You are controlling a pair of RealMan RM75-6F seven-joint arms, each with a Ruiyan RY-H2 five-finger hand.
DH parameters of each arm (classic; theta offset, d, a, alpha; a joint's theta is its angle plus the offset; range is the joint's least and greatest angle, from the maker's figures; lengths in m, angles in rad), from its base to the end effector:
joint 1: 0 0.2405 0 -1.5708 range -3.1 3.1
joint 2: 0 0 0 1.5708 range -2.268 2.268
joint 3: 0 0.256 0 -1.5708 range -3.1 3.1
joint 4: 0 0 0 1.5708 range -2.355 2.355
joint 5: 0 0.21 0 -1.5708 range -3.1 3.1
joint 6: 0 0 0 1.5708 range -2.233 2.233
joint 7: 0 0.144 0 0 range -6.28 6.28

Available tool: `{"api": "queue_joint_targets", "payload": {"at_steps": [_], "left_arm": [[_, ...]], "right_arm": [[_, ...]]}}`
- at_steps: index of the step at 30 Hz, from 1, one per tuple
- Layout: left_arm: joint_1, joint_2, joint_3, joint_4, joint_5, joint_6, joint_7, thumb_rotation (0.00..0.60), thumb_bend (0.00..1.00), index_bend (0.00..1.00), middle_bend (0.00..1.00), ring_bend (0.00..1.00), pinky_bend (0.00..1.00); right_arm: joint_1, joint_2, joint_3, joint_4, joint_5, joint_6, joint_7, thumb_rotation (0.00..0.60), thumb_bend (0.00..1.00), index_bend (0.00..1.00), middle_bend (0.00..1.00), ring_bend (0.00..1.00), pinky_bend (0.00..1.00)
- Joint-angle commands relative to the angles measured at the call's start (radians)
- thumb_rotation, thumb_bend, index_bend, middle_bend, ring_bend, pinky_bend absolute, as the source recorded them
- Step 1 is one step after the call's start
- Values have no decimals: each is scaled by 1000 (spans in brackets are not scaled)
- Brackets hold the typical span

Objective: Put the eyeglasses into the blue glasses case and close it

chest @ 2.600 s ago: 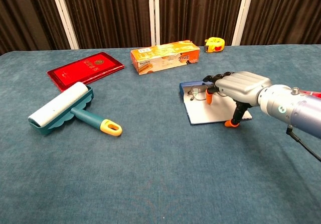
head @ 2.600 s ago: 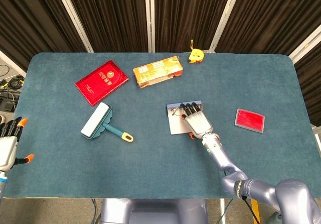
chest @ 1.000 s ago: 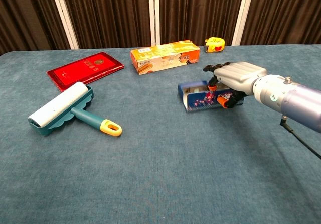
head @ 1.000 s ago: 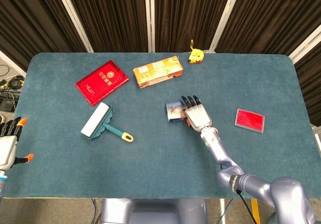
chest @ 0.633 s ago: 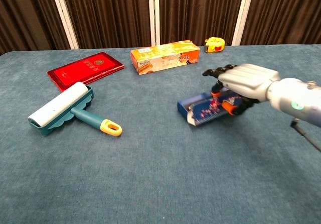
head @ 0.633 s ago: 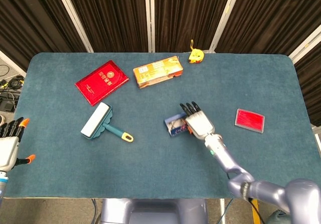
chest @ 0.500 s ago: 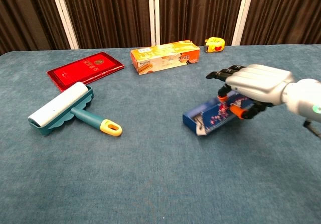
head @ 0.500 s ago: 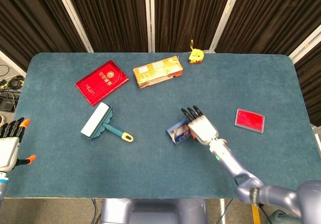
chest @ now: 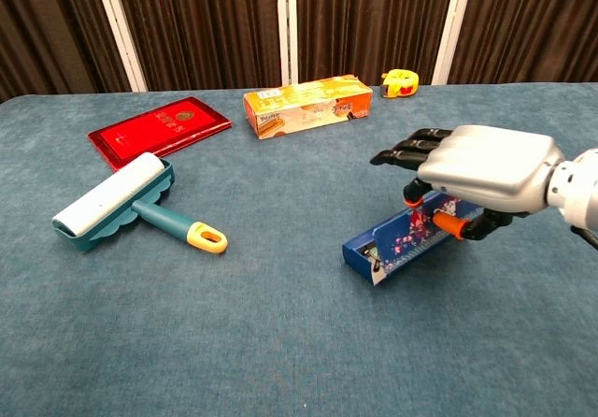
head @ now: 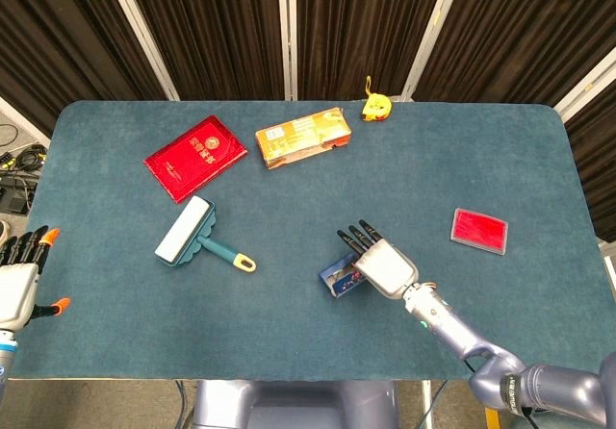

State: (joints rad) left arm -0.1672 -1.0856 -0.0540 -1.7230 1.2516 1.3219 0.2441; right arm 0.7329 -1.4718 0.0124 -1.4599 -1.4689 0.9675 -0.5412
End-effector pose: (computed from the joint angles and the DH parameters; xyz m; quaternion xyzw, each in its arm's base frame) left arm -0.3155 0.2011 0.1489 -0.6066 -0.4202 -0.2750 0.6163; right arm -0.1619 -0.3092 -0.0155 0.8648 -0.1256 0.2905 0.3898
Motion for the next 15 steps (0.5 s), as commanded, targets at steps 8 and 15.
{"api": "queue_joint_targets", "payload": {"at_steps": [8, 15], "left_arm": [[-2, 1, -1, 2, -7, -6, 1, 600, 0, 0, 0, 0, 0], [-4, -1, -1, 2, -12, -10, 5, 600, 0, 0, 0, 0, 0]], "right_arm": [[19, -33, 27, 11, 45, -36, -60, 600, 520, 672, 0, 0, 0], [21, -51, 29, 28, 54, -40, -85, 600, 521, 662, 0, 0, 0]]}}
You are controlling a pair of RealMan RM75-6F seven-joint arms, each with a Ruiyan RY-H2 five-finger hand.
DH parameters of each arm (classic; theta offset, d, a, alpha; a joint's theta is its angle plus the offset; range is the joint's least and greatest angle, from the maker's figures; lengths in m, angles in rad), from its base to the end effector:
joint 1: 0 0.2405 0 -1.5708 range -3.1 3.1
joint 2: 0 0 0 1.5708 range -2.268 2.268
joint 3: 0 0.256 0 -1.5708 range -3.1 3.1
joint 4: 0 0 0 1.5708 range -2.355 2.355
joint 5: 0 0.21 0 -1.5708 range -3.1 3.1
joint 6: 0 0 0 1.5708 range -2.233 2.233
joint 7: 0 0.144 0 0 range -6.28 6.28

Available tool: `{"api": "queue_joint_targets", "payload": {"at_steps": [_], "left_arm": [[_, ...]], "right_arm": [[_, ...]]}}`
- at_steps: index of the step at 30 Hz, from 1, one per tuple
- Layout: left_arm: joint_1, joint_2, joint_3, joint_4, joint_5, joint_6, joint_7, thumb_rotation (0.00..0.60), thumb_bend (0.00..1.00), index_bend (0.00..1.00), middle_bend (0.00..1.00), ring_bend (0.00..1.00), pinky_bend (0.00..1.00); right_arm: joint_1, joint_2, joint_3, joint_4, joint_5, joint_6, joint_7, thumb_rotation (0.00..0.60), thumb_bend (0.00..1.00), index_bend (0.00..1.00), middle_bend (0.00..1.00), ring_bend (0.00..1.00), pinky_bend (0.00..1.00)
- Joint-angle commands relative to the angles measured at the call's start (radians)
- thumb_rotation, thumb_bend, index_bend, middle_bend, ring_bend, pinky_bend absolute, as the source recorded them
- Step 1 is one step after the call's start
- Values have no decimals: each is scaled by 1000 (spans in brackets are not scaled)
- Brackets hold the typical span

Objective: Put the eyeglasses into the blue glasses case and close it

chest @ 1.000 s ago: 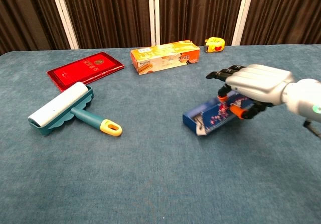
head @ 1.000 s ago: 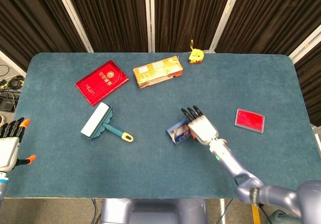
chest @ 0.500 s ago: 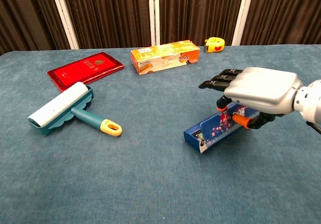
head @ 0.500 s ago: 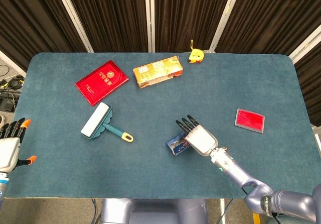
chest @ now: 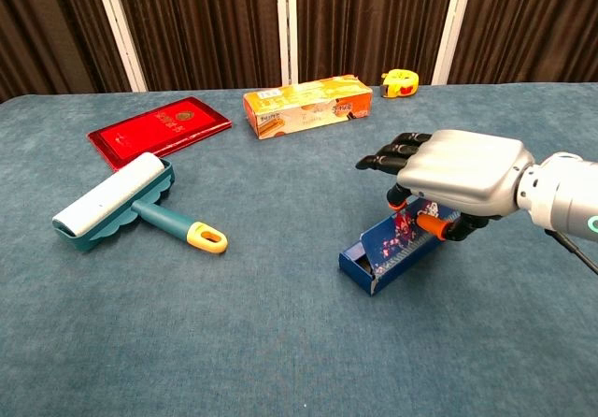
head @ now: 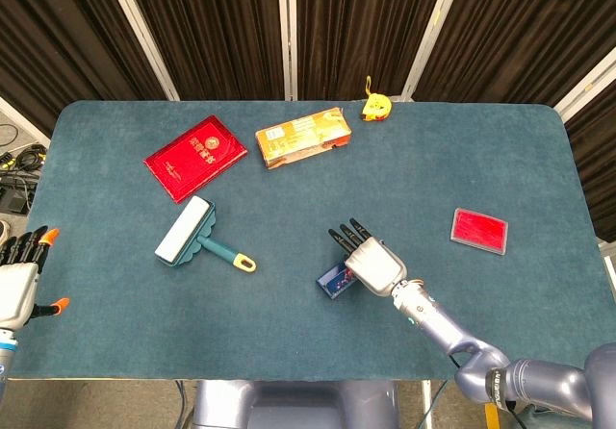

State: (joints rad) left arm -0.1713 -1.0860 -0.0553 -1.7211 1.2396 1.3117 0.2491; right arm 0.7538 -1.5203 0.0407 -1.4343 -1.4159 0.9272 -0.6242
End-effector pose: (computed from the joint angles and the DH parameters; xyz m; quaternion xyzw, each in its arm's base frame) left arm -0.3169 0.2023 0.1482 -0.6068 -0.4227 -0.2700 0.6166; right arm -0.1532 -0.3160 -0.0297 0.8685 -0.1129 0.2749 0.3967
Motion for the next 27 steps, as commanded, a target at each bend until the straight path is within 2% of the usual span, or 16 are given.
{"api": "queue_joint_targets", "payload": {"at_steps": [1, 3, 6, 8, 11, 15, 21, 27], "left_arm": [[0, 0, 0, 0, 0, 0, 1, 600, 0, 0, 0, 0, 0], [-1, 0, 1, 0, -3, -4, 1, 600, 0, 0, 0, 0, 0], [-2, 1, 1, 1, -5, -7, 2, 600, 0, 0, 0, 0, 0], [-2, 0, 1, 1, -5, -7, 2, 600, 0, 0, 0, 0, 0], [-3, -1, 2, 2, -4, -8, 5, 600, 0, 0, 0, 0, 0], [-5, -2, 3, 5, -5, -12, 7, 600, 0, 0, 0, 0, 0], [-6, -4, 2, 9, -8, -13, 7, 600, 0, 0, 0, 0, 0], [-5, -3, 3, 5, -3, -7, 7, 600, 0, 0, 0, 0, 0]], "right_arm": [[1, -4, 2, 4, 3, 0, -4, 600, 521, 651, 0, 0, 0], [0, -8, 4, 7, 9, 0, -4, 600, 519, 600, 0, 0, 0], [0, -14, 7, 10, 11, 2, 5, 600, 488, 365, 0, 0, 0], [-2, -21, 8, 15, 6, 10, 12, 600, 383, 182, 0, 0, 0], [-4, -38, 12, 30, -9, 31, 29, 600, 196, 70, 0, 0, 0], [-8, -46, 22, 32, -31, 62, 72, 600, 79, 36, 0, 0, 0], [-15, 21, 36, -59, -30, 72, 116, 600, 70, 30, 0, 0, 0], [-2, 123, 26, -164, 39, -20, 94, 600, 70, 0, 0, 0, 0]]}}
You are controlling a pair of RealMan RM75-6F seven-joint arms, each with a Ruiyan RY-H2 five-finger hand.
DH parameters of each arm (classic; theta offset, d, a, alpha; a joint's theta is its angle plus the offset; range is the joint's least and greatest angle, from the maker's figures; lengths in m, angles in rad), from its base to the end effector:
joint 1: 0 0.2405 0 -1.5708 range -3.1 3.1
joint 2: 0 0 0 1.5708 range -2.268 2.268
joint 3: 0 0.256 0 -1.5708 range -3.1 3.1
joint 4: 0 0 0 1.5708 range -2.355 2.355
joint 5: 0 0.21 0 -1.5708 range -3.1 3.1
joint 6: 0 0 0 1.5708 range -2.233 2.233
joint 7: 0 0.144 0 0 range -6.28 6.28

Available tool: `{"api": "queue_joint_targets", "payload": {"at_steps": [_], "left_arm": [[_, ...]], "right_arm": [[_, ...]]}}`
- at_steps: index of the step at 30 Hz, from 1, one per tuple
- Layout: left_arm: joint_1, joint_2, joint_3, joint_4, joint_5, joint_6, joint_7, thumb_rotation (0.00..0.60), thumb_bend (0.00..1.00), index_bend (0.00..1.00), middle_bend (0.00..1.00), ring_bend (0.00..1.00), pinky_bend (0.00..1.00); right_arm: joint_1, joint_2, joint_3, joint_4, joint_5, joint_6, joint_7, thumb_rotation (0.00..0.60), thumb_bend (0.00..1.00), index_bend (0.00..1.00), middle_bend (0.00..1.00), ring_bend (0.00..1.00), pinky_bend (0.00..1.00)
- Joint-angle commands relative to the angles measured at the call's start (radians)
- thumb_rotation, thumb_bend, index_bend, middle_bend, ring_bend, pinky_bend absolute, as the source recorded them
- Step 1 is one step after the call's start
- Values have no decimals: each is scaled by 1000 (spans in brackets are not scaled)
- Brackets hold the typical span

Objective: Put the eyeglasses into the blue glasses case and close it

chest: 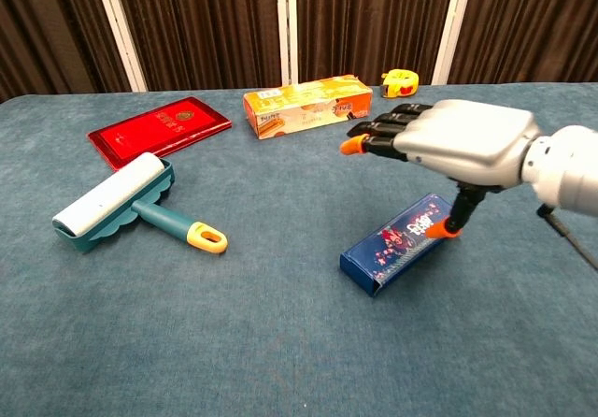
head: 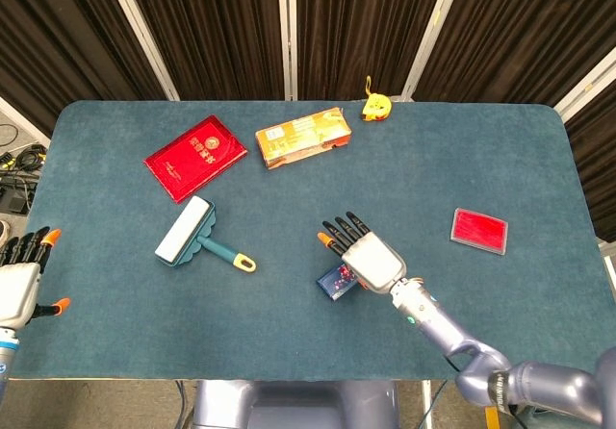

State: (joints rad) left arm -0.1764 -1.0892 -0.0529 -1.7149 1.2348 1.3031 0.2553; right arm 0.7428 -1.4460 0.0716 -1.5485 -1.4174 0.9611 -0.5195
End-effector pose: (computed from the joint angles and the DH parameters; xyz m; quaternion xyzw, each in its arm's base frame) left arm -0.3181 0.2032 0.1466 -0.6100 -0.4225 -0.2649 0.6158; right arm -0.1381 -0.3132 -0.0053 0.8468 -0.1656 0.3272 0.3852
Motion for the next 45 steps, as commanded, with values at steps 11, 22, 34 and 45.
{"api": "queue_joint_targets", "payload": {"at_steps": [11, 22, 34, 45], "left_arm": [[5, 3, 4, -10, 12, 12, 4, 600, 0, 0, 0, 0, 0], [-1, 1, -3, 4, -6, -3, -3, 600, 0, 0, 0, 0, 0], [-2, -3, -2, 5, -9, -2, 5, 600, 0, 0, 0, 0, 0], [-3, -3, -1, 4, -8, -4, 4, 600, 0, 0, 0, 0, 0]], "right_arm": [[69, 17, -16, 31, 113, -200, 8, 600, 70, 0, 0, 0, 0], [91, -49, -32, 123, 101, -211, 9, 600, 90, 109, 46, 0, 0], [84, -66, -44, 153, 72, -185, 49, 600, 234, 411, 285, 75, 28], [80, -42, -57, 130, 81, -199, 60, 600, 176, 17, 4, 0, 0]]}}
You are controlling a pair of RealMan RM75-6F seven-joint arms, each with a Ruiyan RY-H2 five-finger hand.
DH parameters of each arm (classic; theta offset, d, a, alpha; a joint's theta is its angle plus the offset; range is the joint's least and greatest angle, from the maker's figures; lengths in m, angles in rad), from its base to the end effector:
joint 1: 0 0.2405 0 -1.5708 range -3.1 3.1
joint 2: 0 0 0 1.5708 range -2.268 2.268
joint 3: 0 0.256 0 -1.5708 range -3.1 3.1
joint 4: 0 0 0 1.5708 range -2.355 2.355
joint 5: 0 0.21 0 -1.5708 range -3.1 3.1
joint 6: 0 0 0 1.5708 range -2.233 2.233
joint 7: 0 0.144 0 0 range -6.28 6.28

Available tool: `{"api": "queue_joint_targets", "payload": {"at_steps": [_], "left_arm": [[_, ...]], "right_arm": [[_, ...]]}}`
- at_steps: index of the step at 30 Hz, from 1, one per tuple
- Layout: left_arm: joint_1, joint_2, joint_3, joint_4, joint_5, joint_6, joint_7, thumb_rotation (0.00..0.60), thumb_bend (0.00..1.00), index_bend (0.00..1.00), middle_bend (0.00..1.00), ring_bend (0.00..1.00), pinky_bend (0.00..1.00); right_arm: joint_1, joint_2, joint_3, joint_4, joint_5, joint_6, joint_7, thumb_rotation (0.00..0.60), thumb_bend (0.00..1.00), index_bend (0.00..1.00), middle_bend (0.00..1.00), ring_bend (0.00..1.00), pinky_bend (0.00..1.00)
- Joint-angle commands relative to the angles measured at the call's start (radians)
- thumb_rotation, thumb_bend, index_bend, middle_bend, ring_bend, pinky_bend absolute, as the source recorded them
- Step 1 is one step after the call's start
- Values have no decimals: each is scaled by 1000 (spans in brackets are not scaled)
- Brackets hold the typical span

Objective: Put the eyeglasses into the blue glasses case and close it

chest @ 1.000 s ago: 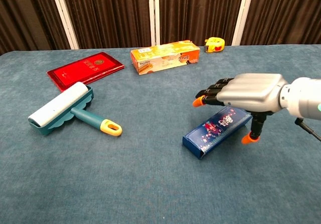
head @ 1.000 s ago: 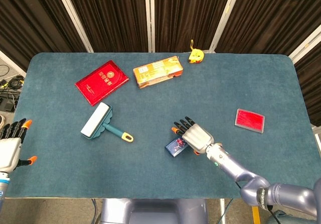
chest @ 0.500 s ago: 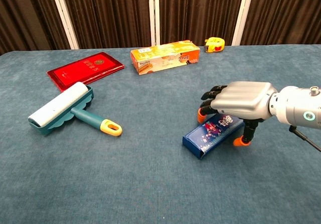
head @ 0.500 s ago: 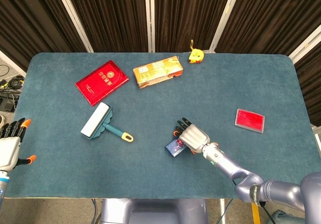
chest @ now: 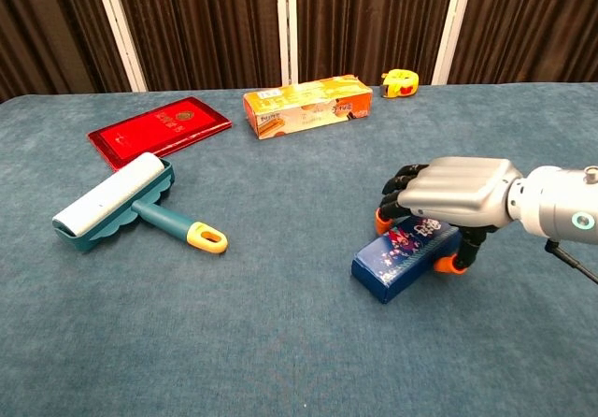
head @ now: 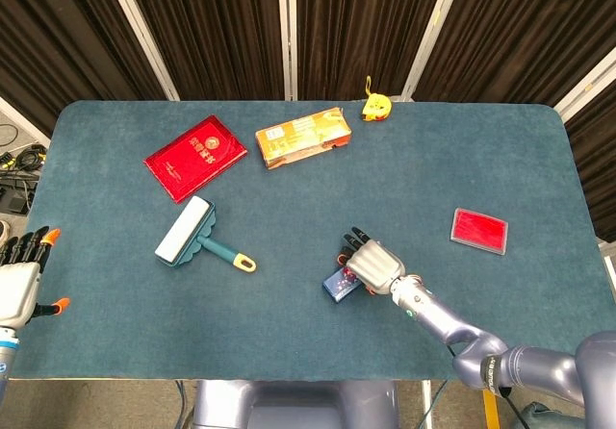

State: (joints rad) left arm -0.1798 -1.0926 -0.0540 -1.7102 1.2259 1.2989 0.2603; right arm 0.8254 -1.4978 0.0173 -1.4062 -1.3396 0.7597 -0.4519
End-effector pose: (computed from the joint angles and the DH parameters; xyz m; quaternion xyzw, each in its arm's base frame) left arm -0.3193 0.2044 0.1459 -0.6097 -0.4229 -0.2618 0.6171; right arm -0.1634 -0.3272 -0.0393 0.8887 -0.1955 0.2341 0.3425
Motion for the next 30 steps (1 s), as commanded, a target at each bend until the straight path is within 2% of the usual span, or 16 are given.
{"api": "queue_joint_targets", "payload": {"at_steps": [1, 4, 8, 12, 15, 17, 20, 21, 23, 30], "left_arm": [[0, 2, 1, -3, 3, 1, -3, 600, 0, 0, 0, 0, 0], [3, 8, 2, -9, 13, 7, -12, 600, 0, 0, 0, 0, 0], [11, 22, 4, -26, 38, 25, -33, 600, 0, 0, 0, 0, 0], [24, 38, 10, -48, 80, 59, -49, 600, 0, 0, 0, 0, 0], [35, 48, 15, -62, 115, 89, -53, 600, 0, 0, 0, 0, 0], [42, 53, 20, -71, 138, 108, -55, 600, 0, 0, 0, 0, 0], [56, 58, 26, -79, 176, 143, -58, 600, 0, 0, 0, 0, 0], [63, 55, 27, -68, 211, 173, -71, 600, 0, 0, 0, 0, 0], [71, 47, 29, -48, 236, 194, -93, 600, 0, 0, 0, 0, 0], [94, 47, 45, -41, 289, 232, -134, 600, 0, 0, 0, 0, 0]], "right_arm": [[-5, 19, -5, -25, 2, 9, -13, 600, 172, 2, 0, 0, 0], [-23, 56, -10, -71, -11, 49, -28, 600, 170, 0, 0, 0, 0], [-80, 138, -17, -158, -56, 168, -17, 600, 171, 0, 0, 0, 0], [-174, 227, -23, -229, -122, 348, 51, 600, 160, 0, 0, 0, 0], [-245, 278, -29, -247, -160, 474, 99, 600, 72, 0, 0, 0, 0], [-289, 301, -34, -250, -181, 546, 135, 600, 6, 0, 0, 0, 0], [-362, 330, -43, -245, -201, 650, 209, 600, 0, 0, 0, 0, 0], [-411, 342, -44, -234, -197, 719, 248, 600, 0, 0, 0, 0, 0], [-447, 338, -46, -205, -208, 766, 273, 600, 0, 0, 0, 0, 0], [-517, 318, -54, -146, -220, 812, 319, 600, 0, 0, 0, 0, 0]]}}
